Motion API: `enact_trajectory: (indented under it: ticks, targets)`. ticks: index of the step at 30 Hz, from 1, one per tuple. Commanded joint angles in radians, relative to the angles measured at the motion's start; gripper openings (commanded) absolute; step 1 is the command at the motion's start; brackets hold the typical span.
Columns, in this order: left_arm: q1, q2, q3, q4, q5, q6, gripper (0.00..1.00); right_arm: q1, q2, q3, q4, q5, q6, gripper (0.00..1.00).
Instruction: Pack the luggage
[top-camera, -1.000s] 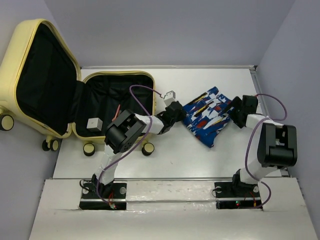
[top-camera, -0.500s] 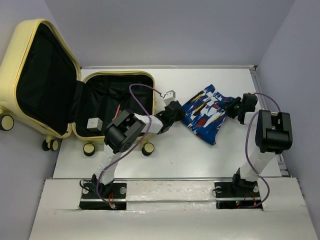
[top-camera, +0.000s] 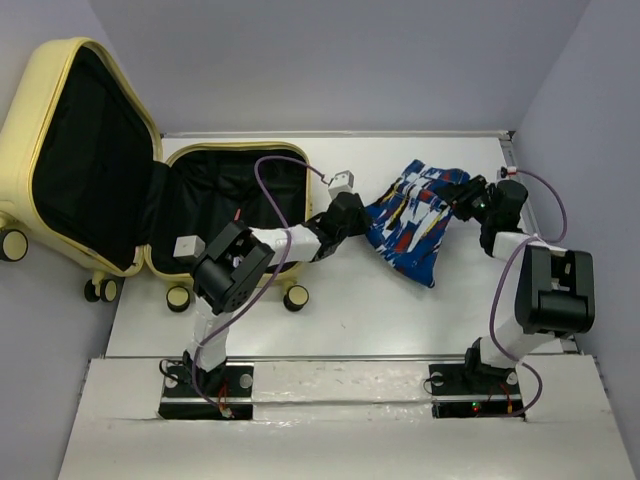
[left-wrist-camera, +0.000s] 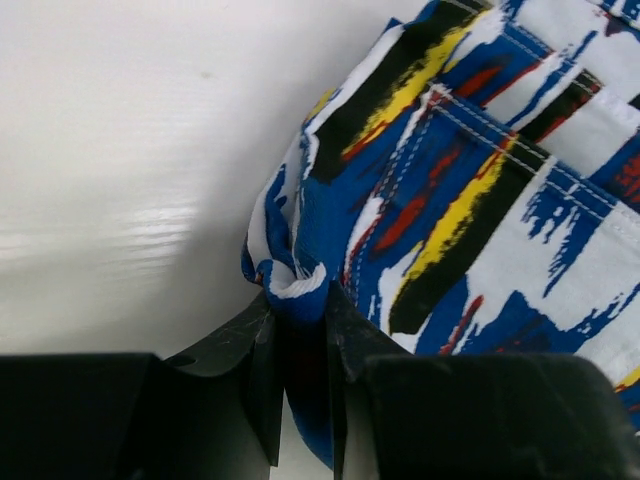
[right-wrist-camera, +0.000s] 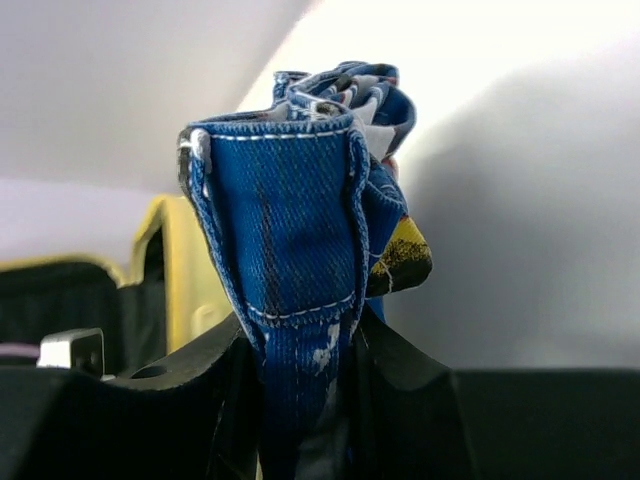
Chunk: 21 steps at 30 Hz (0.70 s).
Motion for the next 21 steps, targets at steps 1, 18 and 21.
enact_trajectory:
  ticks: [1, 18, 21]
  targets:
    - [0.009, -0.184, 0.129, 0.006, 0.045, 0.064, 0.06, 0.041, -0.131, 0.094, 0.015, -0.137, 0.008, 0.07]
    - [0.512, -0.920, -0.168, -0.382, -0.131, 0.125, 0.06, 0.603, 0.278, 0.881, -0.192, -0.042, 0.030, 0.07]
    - [0.581, -1.006, -0.203, -0.457, -0.217, 0.156, 0.71, 0.703, 0.456, 1.080, -0.302, -0.025, -0.017, 0.35]
